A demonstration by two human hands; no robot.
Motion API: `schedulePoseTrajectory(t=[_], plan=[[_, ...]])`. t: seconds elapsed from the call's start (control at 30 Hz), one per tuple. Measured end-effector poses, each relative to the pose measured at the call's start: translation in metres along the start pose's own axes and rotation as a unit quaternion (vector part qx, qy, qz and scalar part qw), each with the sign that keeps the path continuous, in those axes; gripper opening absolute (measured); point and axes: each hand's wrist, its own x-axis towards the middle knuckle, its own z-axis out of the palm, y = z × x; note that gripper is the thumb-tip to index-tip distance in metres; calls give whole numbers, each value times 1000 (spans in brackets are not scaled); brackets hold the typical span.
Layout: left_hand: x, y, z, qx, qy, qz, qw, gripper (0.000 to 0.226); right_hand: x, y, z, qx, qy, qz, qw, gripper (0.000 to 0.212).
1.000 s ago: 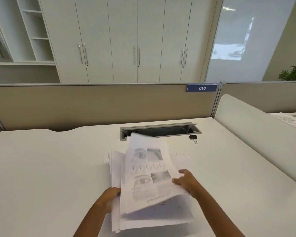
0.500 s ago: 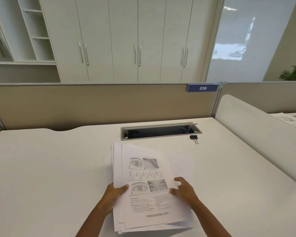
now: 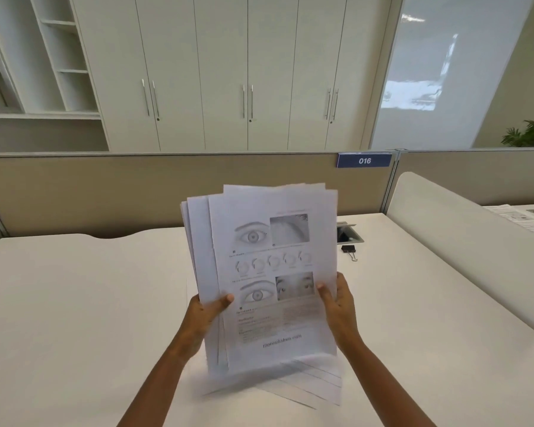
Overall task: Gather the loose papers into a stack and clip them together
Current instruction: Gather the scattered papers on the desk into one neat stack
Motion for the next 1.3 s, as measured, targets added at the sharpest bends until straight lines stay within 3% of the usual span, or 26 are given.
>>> schedulePoseTrajectory(t=[0.1,0.2,0.27,0.5,0.6,0.7,0.9,1.0,1.13,1.23,1.3], plan=[[4,15,2,32,-36,26,998,87,3,-10,1,80,-28,-2,996,24],[4,20,3,34,-67,41,996,85,-1,-11,3,122,-82,-2,989,57],[2,18,4,31,-74,48,996,80,-4,-12,5,106,-90,-1,990,65],[-5,4,10,27,-24,69,997,84,-7,0,12,82,-11,8,997,20],[-2,7,14,28,16,83,996,73,-8,0,16,79,34,-12,996,20],[0,6,14,31,35,86,995,59,-7,-1,19,84,31,-12,996,23],[-7,-19,12,61,18,52,997,102,-15,20,18,-65,-90,49,993,48],[-5,-20,11,96,49,57,993,99,-16,28,14,-146,-113,58,981,46],[8,-24,8,93,110,44,989,33,-22,50,5,-325,-180,44,927,59],[15,-27,-1,63,153,22,986,26,-29,77,-4,-471,-272,69,836,68],[16,-26,-7,37,175,2,984,22,-29,90,-14,-512,-303,57,801,70]])
